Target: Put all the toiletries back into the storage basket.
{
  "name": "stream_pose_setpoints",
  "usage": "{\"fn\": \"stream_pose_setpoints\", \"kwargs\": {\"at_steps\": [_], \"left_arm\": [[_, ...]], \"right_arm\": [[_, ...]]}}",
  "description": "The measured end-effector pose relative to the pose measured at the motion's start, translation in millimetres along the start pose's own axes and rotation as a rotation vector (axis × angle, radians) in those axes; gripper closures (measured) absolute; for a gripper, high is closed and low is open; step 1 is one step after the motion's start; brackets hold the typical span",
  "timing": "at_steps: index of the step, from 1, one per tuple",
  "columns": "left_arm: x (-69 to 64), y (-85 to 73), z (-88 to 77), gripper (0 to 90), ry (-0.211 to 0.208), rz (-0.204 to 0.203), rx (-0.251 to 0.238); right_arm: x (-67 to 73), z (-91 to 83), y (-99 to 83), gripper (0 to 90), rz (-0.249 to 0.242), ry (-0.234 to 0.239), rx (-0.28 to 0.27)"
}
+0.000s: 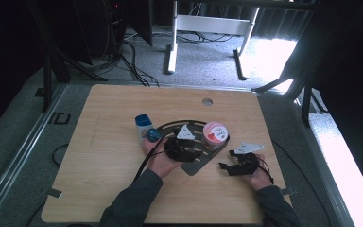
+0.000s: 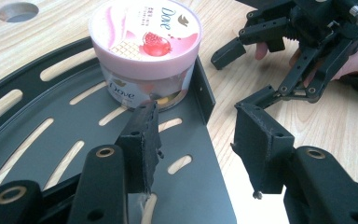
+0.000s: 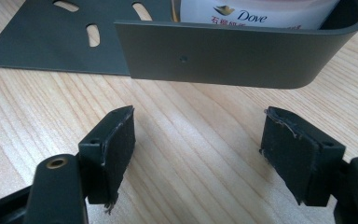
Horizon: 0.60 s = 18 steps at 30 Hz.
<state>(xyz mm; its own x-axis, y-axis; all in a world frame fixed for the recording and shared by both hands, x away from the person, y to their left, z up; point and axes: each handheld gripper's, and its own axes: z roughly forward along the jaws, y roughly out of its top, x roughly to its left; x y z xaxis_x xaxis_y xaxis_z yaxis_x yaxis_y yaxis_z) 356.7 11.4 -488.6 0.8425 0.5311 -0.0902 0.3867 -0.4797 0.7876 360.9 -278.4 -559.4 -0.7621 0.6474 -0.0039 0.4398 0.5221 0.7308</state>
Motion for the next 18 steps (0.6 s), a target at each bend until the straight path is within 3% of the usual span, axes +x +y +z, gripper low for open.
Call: {"fn": "stream_pose_setpoints", "kwargs": {"at_steps": [18], "left_arm": [[-1.7, -9.3, -14.5, 45.8, 0.011, 0.008, -0.007]], "right_arm": [[0.3, -0.1, 0.0, 25.5, 0.002, -0.001, 0.0]]}}
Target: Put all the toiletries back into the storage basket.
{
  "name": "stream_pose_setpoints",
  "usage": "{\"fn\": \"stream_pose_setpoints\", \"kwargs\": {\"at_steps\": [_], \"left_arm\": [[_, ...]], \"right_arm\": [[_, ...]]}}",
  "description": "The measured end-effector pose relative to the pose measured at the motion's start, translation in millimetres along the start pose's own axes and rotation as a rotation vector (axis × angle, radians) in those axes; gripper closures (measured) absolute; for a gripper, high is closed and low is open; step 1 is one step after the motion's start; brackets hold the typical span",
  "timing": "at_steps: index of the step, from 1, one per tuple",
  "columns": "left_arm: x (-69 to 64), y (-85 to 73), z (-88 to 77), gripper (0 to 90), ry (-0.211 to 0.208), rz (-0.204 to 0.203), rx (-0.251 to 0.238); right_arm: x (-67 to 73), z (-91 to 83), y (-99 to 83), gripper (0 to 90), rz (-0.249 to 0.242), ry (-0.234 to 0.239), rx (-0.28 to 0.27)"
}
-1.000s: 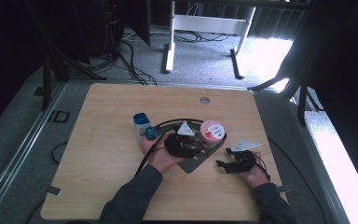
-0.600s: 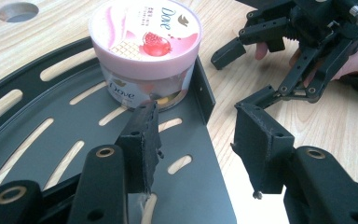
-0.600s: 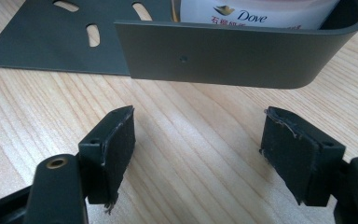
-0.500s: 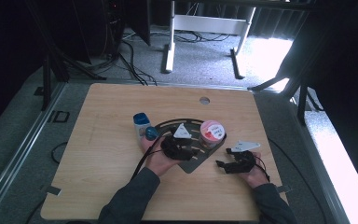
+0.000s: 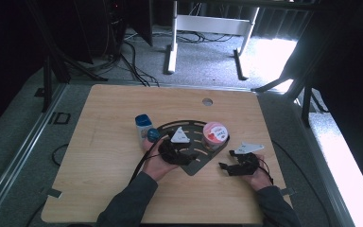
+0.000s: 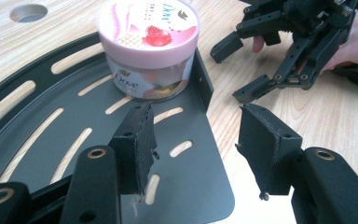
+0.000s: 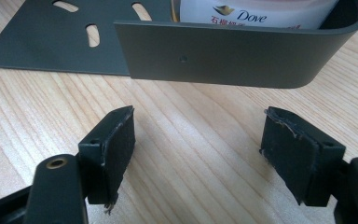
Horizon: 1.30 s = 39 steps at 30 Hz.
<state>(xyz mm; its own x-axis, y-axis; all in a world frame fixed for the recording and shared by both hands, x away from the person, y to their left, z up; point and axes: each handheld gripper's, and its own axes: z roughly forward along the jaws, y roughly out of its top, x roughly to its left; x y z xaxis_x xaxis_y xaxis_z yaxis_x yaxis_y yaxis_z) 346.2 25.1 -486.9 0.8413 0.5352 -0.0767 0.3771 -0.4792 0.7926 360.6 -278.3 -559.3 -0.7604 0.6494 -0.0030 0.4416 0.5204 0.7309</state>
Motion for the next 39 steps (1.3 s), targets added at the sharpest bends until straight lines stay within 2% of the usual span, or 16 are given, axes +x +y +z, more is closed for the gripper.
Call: {"fn": "stream_pose_setpoints", "kwargs": {"at_steps": [20, 26, 39], "left_arm": [[5.6, -11.7, -14.2, 49.3, 0.01, -0.02, -0.007], [6.0, -14.4, -17.0, 49.4, -0.008, -0.035, -0.007], [10.0, -20.8, -29.2, 47.6, 0.014, -0.051, -0.012]], "right_arm": [[0.2, -0.2, -0.3, 25.4, -0.002, 0.0, -0.001], [0.5, -0.2, -0.3, 25.3, 0.0, 0.0, -0.001], [0.7, -0.2, -0.4, 24.9, -0.001, 0.001, -0.001]]}}
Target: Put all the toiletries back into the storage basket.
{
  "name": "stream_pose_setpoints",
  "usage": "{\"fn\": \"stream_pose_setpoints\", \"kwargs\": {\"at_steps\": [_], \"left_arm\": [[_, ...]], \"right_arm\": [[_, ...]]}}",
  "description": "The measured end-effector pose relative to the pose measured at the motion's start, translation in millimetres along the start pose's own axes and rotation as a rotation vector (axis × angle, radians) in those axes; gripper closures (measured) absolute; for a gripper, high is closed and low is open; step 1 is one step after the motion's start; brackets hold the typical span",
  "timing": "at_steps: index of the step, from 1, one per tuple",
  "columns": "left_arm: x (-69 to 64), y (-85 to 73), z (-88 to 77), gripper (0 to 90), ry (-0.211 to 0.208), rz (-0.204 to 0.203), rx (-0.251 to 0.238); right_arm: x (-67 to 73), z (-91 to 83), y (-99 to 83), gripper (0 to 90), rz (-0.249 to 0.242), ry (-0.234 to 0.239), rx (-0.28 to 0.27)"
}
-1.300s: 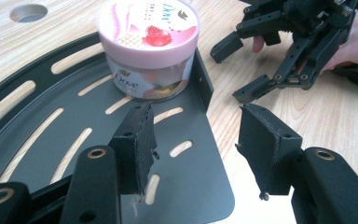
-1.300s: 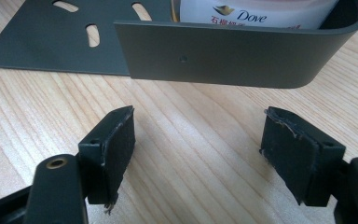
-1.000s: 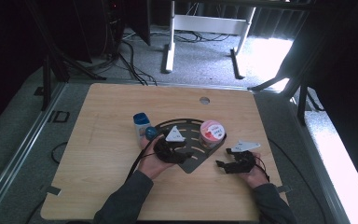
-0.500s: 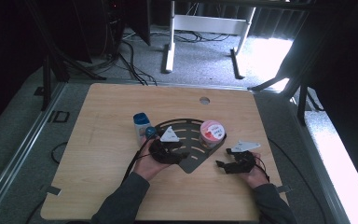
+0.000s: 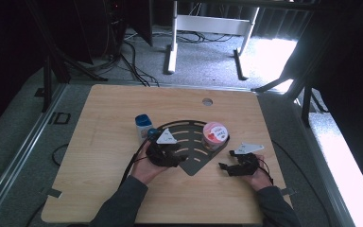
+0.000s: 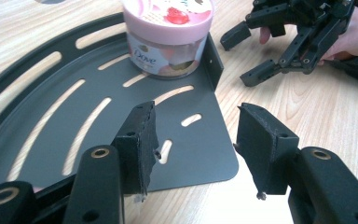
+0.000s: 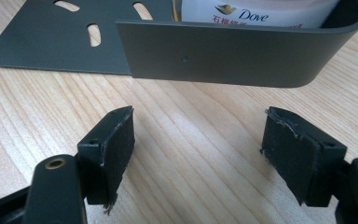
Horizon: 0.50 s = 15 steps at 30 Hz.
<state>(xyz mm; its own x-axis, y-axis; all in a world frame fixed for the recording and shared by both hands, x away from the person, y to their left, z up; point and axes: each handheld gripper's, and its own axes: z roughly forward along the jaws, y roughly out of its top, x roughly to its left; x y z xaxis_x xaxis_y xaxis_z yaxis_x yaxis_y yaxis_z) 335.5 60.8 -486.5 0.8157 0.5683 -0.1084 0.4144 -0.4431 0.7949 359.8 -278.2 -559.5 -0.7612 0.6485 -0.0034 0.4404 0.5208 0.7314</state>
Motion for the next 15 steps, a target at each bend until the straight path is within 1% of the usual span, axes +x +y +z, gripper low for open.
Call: {"fn": "stream_pose_setpoints", "kwargs": {"at_steps": [6, 15], "left_arm": [[1.6, -2.3, -6.7, 47.2, 0.007, 0.003, 0.007], [5.3, -8.6, -17.7, 45.5, 0.037, -0.016, 0.005]], "right_arm": [[0.3, -0.1, -0.1, 24.9, 0.002, -0.001, 0.0], [0.4, -0.3, -0.3, 24.9, 0.004, 0.0, -0.001]]}}
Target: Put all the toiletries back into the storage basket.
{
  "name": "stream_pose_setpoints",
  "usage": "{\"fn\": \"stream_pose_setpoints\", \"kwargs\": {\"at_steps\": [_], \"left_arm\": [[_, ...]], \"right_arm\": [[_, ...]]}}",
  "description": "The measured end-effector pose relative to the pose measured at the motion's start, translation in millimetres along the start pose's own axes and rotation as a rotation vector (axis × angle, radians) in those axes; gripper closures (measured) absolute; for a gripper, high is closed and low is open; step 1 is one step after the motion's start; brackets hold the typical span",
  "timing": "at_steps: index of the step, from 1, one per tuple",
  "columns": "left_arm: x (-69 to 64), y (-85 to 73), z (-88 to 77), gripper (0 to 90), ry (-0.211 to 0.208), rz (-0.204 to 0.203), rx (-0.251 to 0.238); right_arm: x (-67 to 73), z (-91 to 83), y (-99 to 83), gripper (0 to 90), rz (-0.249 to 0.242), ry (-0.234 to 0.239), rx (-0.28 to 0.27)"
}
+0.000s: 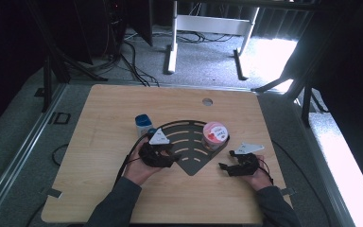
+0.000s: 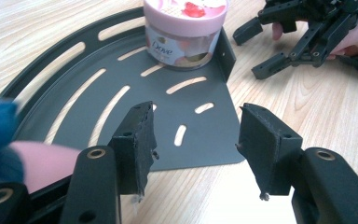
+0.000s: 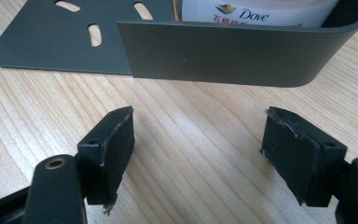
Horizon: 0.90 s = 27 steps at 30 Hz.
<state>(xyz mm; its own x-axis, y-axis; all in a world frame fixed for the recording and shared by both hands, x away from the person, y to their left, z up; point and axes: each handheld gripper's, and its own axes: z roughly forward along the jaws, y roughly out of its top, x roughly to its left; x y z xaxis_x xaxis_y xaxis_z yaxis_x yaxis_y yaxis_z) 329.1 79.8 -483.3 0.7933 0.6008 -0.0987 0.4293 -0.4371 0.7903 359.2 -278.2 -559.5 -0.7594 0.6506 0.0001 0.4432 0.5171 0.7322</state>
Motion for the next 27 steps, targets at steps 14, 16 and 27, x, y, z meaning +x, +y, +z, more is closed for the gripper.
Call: {"fn": "stream_pose_setpoints", "kwargs": {"at_steps": [14, 16, 27], "left_arm": [[9.0, -8.0, -25.4, 44.8, 0.032, -0.018, -0.021], [10.2, -10.1, -28.9, 44.7, 0.038, -0.017, -0.024], [14.4, -20.8, -46.1, 42.0, 0.093, -0.043, -0.036]], "right_arm": [[0.1, 0.0, 0.0, 24.9, -0.002, -0.001, 0.001], [0.0, 0.0, 0.0, 24.9, -0.002, -0.001, 0.001], [-0.1, 0.0, 0.0, 24.9, -0.002, 0.0, 0.001]]}}
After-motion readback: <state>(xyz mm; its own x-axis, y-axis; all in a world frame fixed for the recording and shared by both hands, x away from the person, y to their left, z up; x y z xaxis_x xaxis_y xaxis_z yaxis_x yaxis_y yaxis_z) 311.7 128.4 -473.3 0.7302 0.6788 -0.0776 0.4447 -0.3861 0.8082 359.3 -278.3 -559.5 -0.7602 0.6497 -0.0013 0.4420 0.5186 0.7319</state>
